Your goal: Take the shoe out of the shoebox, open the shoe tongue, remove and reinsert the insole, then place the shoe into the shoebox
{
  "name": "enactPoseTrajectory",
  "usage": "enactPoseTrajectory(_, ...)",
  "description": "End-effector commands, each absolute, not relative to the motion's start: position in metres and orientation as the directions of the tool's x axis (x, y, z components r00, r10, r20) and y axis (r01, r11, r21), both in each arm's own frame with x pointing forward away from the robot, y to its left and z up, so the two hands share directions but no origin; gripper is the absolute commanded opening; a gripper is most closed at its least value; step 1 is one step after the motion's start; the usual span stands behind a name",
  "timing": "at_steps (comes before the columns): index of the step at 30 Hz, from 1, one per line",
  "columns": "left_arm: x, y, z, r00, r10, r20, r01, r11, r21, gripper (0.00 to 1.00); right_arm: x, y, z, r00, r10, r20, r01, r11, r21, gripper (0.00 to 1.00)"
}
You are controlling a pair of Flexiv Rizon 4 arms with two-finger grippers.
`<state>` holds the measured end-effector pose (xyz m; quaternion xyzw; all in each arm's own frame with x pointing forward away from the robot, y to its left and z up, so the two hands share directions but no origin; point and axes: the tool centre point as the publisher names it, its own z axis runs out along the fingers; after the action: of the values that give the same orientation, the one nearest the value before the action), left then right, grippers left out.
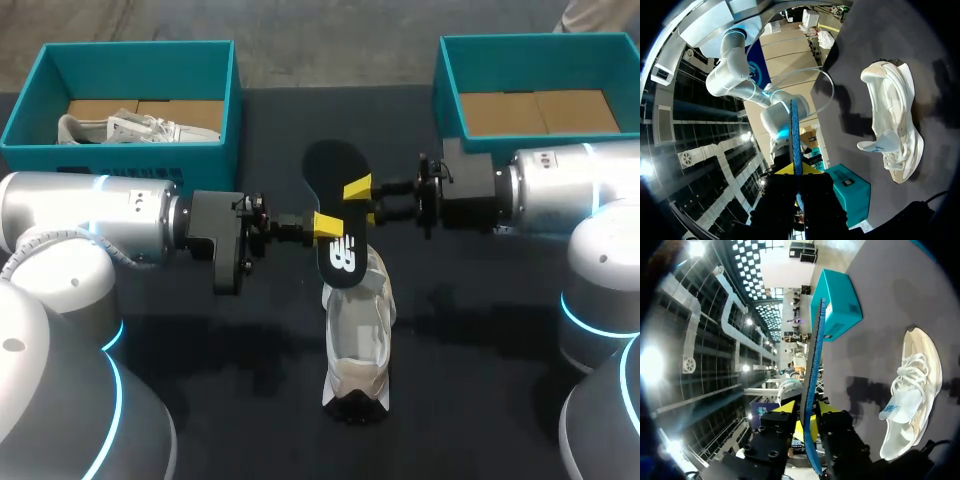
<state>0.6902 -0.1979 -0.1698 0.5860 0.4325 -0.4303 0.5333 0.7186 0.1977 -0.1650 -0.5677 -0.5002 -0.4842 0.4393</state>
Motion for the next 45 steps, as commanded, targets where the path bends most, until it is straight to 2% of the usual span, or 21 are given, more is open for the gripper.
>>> enactPoseTrajectory(1,0.689,-0.199,-0.171,0.258,0.046,-0.965,0.965,-0.053,0.256,0.00,0.719,0.201,-0.168,0.025,0.120,0.992,0.993,-0.115,-0.011,0.13)
enactPoseTrajectory(7,0.689,-0.199,-0.171,0.258,0.046,-0.965,0.965,-0.053,0.256,0.00,0.716,0.203,-0.165,0.021,0.109,0.994,0.994,-0.112,-0.008,0.10)
enactPoseTrajectory(12,0.689,-0.199,-0.171,0.258,0.046,-0.965,0.965,-0.053,0.256,0.00,0.714,0.207,-0.161,0.014,0.101,0.995,0.994,-0.109,-0.003,0.26)
enactPoseTrajectory(14,0.689,-0.199,-0.171,0.258,0.046,-0.965,0.965,-0.053,0.256,0.00,0.713,0.207,-0.161,0.012,0.100,0.995,0.994,-0.109,-0.001,0.22)
enactPoseTrajectory(17,0.689,-0.199,-0.171,0.258,0.046,-0.965,0.965,-0.053,0.256,0.00,0.713,0.208,-0.160,0.009,0.097,0.995,0.994,-0.109,0.002,0.06)
enactPoseTrajectory(20,0.689,-0.199,-0.171,0.258,0.046,-0.965,0.965,-0.053,0.256,0.00,0.712,0.208,-0.159,0.007,0.094,0.996,0.994,-0.109,0.003,0.02)
enactPoseTrajectory(38,0.688,-0.199,-0.171,0.256,0.042,-0.966,0.965,-0.062,0.254,0.00,0.711,0.210,-0.159,0.007,0.093,0.996,0.994,-0.106,0.003,0.00)
enactPoseTrajectory(39,0.687,-0.199,-0.170,0.256,0.041,-0.966,0.965,-0.064,0.253,0.11,0.711,0.210,-0.159,0.007,0.093,0.996,0.994,-0.106,0.003,0.00)
enactPoseTrajectory(40,0.687,-0.199,-0.170,0.256,0.041,-0.966,0.965,-0.065,0.253,0.42,0.711,0.209,-0.159,0.007,0.092,0.996,0.994,-0.106,0.003,0.00)
enactPoseTrajectory(41,0.686,-0.198,-0.170,0.254,0.040,-0.966,0.966,-0.066,0.251,0.87,0.711,0.209,-0.159,0.007,0.093,0.996,0.994,-0.106,0.003,0.00)
enactPoseTrajectory(42,0.686,-0.197,-0.170,0.249,0.037,-0.968,0.967,-0.062,0.246,1.00,0.711,0.209,-0.160,0.006,0.094,0.996,0.994,-0.106,0.004,0.00)
enactPoseTrajectory(45,0.684,-0.192,-0.169,0.234,0.028,-0.972,0.971,-0.057,0.232,1.00,0.711,0.207,-0.161,0.006,0.095,0.995,0.994,-0.108,0.004,0.00)
